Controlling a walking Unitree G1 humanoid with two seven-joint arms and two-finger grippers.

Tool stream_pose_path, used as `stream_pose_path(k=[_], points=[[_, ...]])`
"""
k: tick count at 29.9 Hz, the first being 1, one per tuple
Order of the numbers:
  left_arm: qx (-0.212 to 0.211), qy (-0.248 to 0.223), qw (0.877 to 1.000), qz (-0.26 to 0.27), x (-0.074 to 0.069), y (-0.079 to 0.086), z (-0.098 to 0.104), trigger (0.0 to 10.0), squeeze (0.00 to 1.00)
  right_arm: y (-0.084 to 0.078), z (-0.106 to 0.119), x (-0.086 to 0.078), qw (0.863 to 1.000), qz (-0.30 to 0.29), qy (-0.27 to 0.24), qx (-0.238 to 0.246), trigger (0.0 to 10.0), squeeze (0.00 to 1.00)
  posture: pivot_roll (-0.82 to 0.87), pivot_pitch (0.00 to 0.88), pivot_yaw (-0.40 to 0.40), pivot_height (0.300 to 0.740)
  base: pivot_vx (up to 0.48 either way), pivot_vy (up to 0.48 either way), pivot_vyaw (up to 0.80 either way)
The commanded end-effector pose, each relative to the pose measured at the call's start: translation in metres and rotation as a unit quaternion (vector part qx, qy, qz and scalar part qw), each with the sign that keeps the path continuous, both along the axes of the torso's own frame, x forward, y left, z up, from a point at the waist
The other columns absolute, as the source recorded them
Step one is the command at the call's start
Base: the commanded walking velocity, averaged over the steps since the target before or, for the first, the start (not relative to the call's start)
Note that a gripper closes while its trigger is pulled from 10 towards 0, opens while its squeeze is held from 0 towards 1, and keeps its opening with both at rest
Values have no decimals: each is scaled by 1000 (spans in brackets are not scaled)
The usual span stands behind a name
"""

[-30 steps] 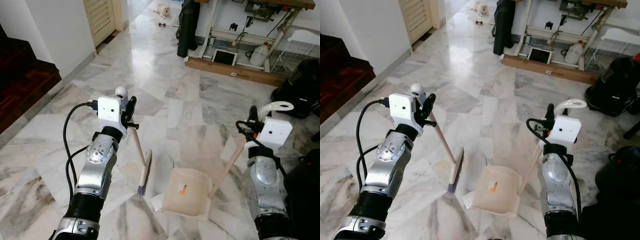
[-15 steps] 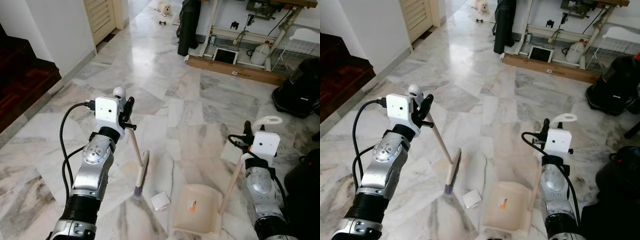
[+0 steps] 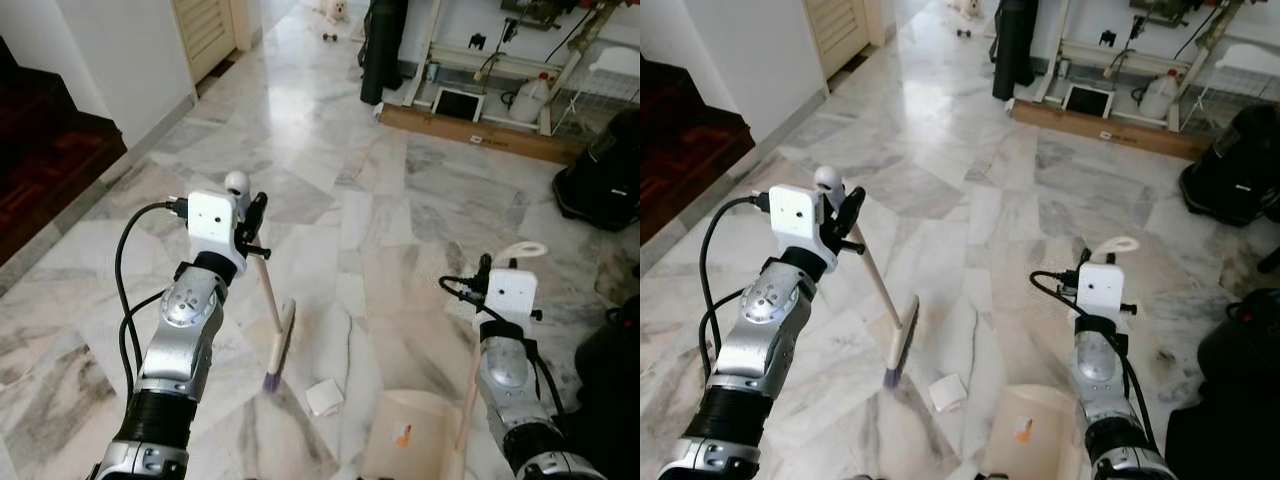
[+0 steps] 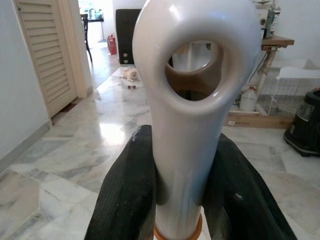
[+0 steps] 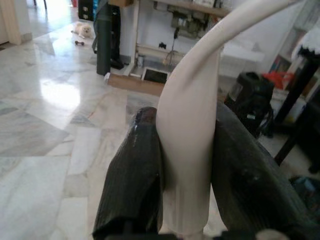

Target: Sweep floor

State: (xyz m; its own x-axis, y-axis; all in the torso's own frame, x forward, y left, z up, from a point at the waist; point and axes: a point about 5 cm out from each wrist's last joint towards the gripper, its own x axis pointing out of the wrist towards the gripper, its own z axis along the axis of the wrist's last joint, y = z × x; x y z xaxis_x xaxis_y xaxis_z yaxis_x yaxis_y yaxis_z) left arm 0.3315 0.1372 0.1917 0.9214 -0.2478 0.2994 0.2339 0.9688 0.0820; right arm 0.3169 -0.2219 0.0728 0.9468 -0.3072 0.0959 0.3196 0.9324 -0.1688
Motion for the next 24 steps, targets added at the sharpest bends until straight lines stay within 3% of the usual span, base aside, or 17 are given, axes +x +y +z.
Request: stream_pose_path(k=[1, 8, 24], points=[[-2, -31, 999, -8, -4, -1, 13, 10000, 0, -2, -1, -1, 1000, -12, -8, 26, 10000, 0, 161, 183, -14, 740, 0, 0, 0], [-8, -40, 999, -11, -6, -1, 17, 10000, 0, -1, 6, 4, 998, -24, -35, 48, 10000, 0, 179, 184, -16, 740, 0, 0, 0], [8, -53, 998, -35, -10, 1, 26, 10000, 0, 2, -2, 0, 999, -14, -21, 35, 10000, 0, 224, 194, -6, 740, 0, 0, 0]])
